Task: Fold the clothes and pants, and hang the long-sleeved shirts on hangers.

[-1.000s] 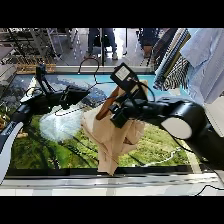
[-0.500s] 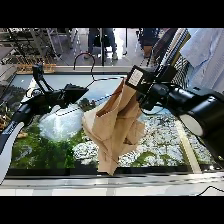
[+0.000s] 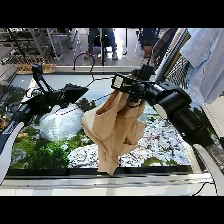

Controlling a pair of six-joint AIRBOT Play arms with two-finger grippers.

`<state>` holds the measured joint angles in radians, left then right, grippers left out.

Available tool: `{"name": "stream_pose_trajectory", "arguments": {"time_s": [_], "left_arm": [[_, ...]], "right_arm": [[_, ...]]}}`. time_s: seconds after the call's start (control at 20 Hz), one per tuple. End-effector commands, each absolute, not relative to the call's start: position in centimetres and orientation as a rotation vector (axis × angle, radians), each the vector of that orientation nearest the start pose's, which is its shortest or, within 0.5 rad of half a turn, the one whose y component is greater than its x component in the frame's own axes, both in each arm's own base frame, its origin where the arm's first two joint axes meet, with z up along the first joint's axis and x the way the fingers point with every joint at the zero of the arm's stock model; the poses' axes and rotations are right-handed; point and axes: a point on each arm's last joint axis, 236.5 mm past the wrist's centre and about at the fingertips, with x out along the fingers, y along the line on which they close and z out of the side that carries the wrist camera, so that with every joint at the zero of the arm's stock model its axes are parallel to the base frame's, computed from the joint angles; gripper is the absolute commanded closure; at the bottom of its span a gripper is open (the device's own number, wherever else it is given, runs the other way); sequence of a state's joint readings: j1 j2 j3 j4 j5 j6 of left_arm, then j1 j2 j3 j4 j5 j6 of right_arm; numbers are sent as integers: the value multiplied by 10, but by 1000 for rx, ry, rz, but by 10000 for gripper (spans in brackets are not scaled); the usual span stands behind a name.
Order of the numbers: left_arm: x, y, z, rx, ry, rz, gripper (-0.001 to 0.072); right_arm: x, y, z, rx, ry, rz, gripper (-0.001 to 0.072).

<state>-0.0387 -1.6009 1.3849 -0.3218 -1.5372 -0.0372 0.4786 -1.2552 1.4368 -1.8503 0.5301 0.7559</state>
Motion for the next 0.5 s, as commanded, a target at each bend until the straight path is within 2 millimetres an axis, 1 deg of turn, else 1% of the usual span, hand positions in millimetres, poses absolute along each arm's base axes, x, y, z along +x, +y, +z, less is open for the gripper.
{"name": "stream_pose_trajectory", "arguments": {"time_s": [0.0,0.1,0.25,0.35,0.4,0.45], "left_arm": [[407,-245,255,-451,-36,-1524,693],[411,-254,253,-453,-22,-1506,693],[417,-270,249,-453,0,-1474,693],[420,-274,248,-453,6,-1462,693],[420,-273,248,-453,6,-1461,693],[420,-273,248,-454,6,-1461,693]], "right_arm": [[482,236,241,-1095,75,520,441],[475,251,241,-1124,50,551,553],[463,272,241,-1140,22,592,551],[460,275,237,-1138,33,606,552],[458,274,233,-1132,54,617,591],[457,272,227,-1131,82,626,684]]}}
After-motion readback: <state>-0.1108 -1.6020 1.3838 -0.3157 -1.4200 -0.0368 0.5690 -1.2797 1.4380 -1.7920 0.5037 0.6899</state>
